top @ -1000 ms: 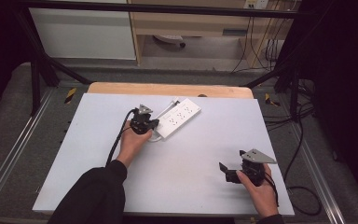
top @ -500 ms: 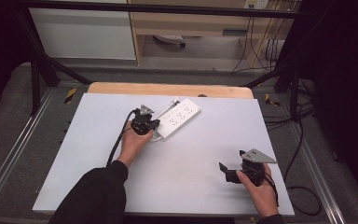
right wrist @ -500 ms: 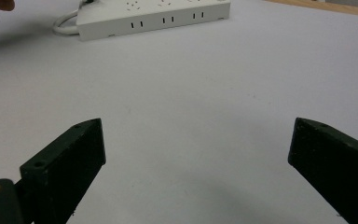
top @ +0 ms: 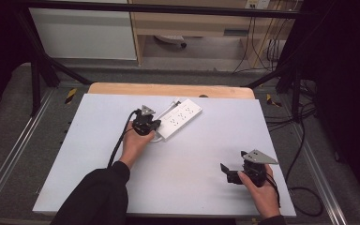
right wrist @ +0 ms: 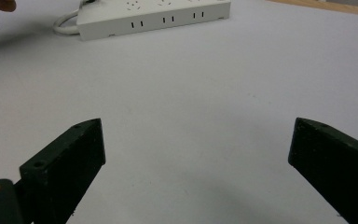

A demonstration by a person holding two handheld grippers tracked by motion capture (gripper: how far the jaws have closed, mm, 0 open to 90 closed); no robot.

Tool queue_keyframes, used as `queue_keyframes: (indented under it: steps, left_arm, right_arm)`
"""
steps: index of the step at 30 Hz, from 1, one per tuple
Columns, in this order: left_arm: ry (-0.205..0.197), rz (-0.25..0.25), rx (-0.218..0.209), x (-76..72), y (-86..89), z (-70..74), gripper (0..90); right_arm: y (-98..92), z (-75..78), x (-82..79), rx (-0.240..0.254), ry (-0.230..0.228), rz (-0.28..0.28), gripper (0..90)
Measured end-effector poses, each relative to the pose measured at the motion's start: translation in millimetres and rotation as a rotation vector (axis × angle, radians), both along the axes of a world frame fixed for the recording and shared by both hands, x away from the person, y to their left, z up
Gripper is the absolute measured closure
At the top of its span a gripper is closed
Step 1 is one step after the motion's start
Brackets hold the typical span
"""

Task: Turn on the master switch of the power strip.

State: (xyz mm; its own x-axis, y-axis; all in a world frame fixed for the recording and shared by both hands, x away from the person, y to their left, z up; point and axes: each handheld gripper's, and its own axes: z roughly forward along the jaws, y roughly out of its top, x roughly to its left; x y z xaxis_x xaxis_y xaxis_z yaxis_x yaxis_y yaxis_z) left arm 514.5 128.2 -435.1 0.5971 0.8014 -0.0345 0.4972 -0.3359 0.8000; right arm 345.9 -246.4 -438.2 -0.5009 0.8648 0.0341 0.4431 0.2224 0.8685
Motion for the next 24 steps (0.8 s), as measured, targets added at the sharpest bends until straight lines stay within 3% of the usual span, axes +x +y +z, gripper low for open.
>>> queue_keyframes:
  steps: [24]
  left_arm:
    - [-0.007, -0.006, 0.007, -0.3, -0.1, -1.0, 90.0]
  right_arm:
    - [-0.9, -0.6, 0.0, 0.000, 0.005, -0.001, 3.9]
